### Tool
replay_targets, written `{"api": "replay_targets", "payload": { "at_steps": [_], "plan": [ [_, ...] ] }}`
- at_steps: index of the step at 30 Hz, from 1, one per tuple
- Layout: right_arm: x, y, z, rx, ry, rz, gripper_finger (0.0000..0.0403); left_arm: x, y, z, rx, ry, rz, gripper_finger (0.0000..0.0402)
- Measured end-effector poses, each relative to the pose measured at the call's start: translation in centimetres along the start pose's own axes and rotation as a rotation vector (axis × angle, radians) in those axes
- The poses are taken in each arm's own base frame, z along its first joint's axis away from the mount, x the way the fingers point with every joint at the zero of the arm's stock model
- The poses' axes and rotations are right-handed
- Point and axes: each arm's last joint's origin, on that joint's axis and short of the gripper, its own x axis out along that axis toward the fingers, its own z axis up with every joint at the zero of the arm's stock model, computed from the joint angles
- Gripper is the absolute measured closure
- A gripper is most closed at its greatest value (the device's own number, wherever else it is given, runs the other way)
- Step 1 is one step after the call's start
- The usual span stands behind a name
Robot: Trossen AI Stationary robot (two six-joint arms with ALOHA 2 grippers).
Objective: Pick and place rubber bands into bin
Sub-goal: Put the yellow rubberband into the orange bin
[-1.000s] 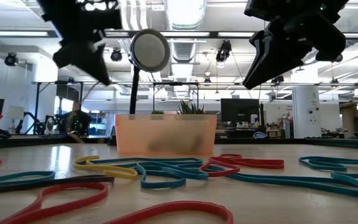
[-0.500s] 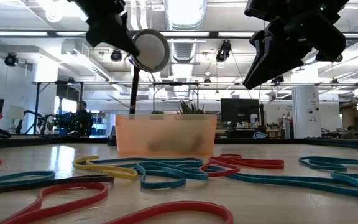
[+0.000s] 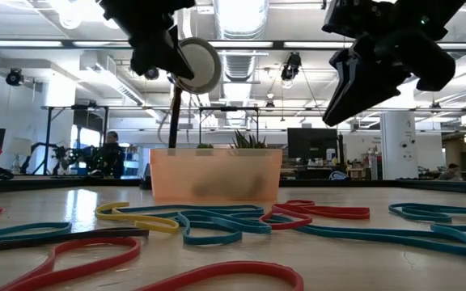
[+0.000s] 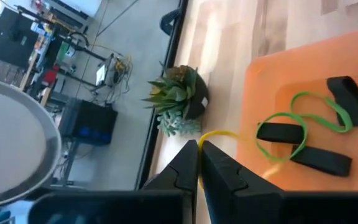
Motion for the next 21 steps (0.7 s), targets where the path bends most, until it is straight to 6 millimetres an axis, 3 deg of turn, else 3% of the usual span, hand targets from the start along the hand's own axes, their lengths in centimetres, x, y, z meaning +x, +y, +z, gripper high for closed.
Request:
{"api": "replay_targets", "payload": {
  "at_steps": [14, 21],
  "plan": [
    [0.0, 0.0, -0.1, -0.003, 0.0, 0.0, 0.0349, 0.4, -0.5, -0.2, 0.006, -0.035, 0.001, 0.0401],
    [0.0, 0.0, 0.0, -0.002, -0.002, 0.0, 0.0349, 1.2, -1.4, -0.1, 0.043, -0.028, 0.004, 0.0354]
  ]
}}
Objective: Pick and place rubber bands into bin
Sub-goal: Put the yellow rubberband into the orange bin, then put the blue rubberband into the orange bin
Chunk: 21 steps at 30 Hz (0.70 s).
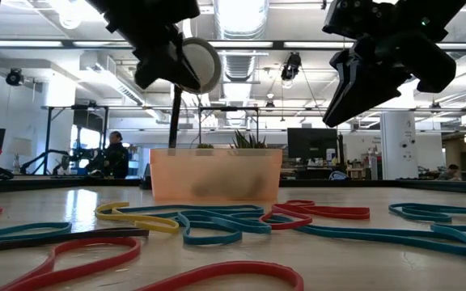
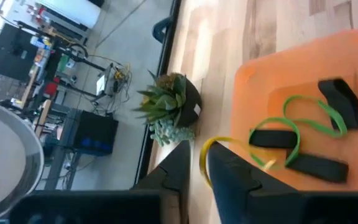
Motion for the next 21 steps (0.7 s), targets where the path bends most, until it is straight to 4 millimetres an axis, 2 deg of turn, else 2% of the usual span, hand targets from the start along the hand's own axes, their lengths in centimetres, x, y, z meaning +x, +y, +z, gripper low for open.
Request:
{"api": "replay_targets", "payload": {
  "at_steps": [7, 21],
  "plan": [
    [0.0, -0.01, -0.03, -0.001, 0.003, 0.0, 0.0349, 0.47, -0.51, 0.23, 0.006, 0.003, 0.014, 0.0316],
    [0.0, -0.01, -0.04, 0.002, 0.004, 0.0, 0.0349, 0.67, -0.76, 0.08, 0.028, 0.011, 0.013, 0.0312]
  ]
}}
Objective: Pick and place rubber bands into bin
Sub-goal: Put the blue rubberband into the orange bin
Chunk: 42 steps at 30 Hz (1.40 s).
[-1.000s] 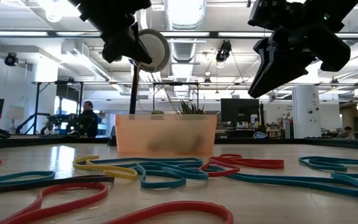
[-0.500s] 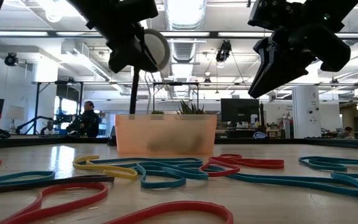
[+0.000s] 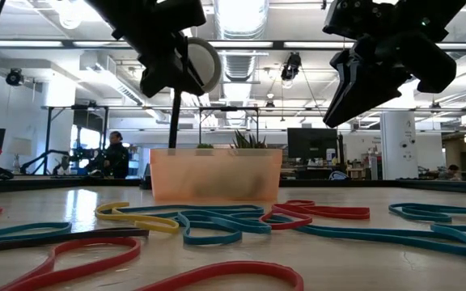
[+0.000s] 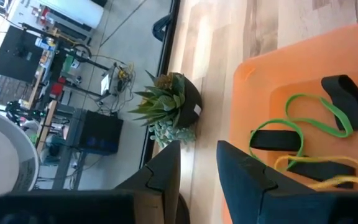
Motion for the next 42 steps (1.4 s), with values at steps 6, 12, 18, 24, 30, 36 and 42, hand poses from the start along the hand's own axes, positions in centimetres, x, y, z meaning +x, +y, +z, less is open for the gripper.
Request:
{"api": "replay_targets", "payload": {
  "at_steps": [6, 12, 18, 24, 30, 36, 42],
  "plan": [
    [-0.1, 0.4, -0.3, 0.061, 0.048, 0.114, 0.0349, -0.3, -0.6, 0.1, 0.006, -0.021, -0.059, 0.0312],
    [-0.9, 1.5, -2.0, 0.123, 0.268, 0.335, 0.0349, -1.8, -1.2, 0.4, 0.003, -0.063, -0.102, 0.0312],
    [-1.6, 3.2, -2.8, 0.132, 0.283, 0.359, 0.0349, -3.2, -2.1, 0.5, 0.036, -0.093, -0.134, 0.0312],
    [-0.9, 4.3, -2.9, 0.079, 0.15, 0.39, 0.0349, -3.5, -2.5, 0.1, 0.009, -0.069, -0.148, 0.0312],
    [0.3, 4.0, -3.7, 0.064, 0.162, 0.31, 0.0349, -3.6, -2.6, -0.5, -0.037, -0.024, -0.156, 0.0312],
    [2.0, 4.4, -4.6, 0.083, 0.232, 0.274, 0.0349, -3.7, -2.7, -0.9, -0.058, 0.004, -0.173, 0.0312],
    [3.0, 4.9, -5.2, 0.099, 0.277, 0.243, 0.0348, -3.7, -2.7, -1.0, -0.049, 0.011, -0.179, 0.0312]
  ]
}}
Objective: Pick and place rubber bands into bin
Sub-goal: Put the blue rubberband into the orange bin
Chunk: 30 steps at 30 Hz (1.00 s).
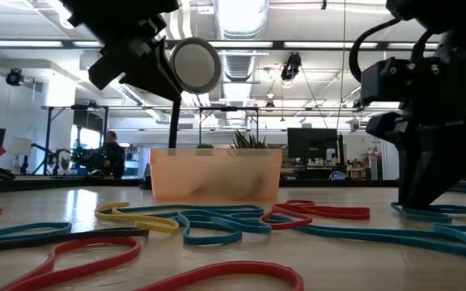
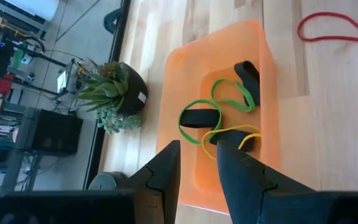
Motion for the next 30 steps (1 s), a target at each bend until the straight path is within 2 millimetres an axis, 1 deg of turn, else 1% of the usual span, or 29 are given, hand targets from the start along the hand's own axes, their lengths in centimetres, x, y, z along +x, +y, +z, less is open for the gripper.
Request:
{"api": "replay_targets", "payload": {
  "at_steps": [3, 8, 12, 18, 22, 25, 30],
  "plan": [
    [0.1, 0.0, -0.1, 0.034, 0.01, -0.008, 0.0348, 0.0, 0.0, 0.0, 0.004, 0.004, 0.0, 0.0312],
    [0.1, 0.0, -0.2, 0.037, 0.048, 0.025, 0.0352, 0.0, 0.0, 0.0, 0.004, 0.004, -0.002, 0.0312],
    [0.1, -0.1, -0.2, 0.027, 0.06, 0.037, 0.0386, 0.0, 0.0, -0.1, 0.004, 0.004, -0.006, 0.0312],
    [0.0, -0.1, 0.0, -0.002, 0.029, -0.014, 0.0394, 0.0, 0.0, -0.1, 0.002, 0.003, -0.008, 0.0312],
    [-0.2, -0.2, 0.6, -0.068, -0.022, -0.125, 0.0394, -0.1, -0.1, 0.0, 0.004, 0.001, -0.01, 0.0312],
    [-0.9, -0.2, 1.8, -0.107, -0.111, -0.219, 0.0394, -0.1, -0.2, 0.0, 0.006, 0.0, -0.011, 0.0312],
    [-1.7, -0.2, 3.2, -0.185, -0.211, -0.394, 0.0394, -0.2, -0.3, -0.1, -0.018, 0.003, -0.014, 0.0312]
  ]
}}
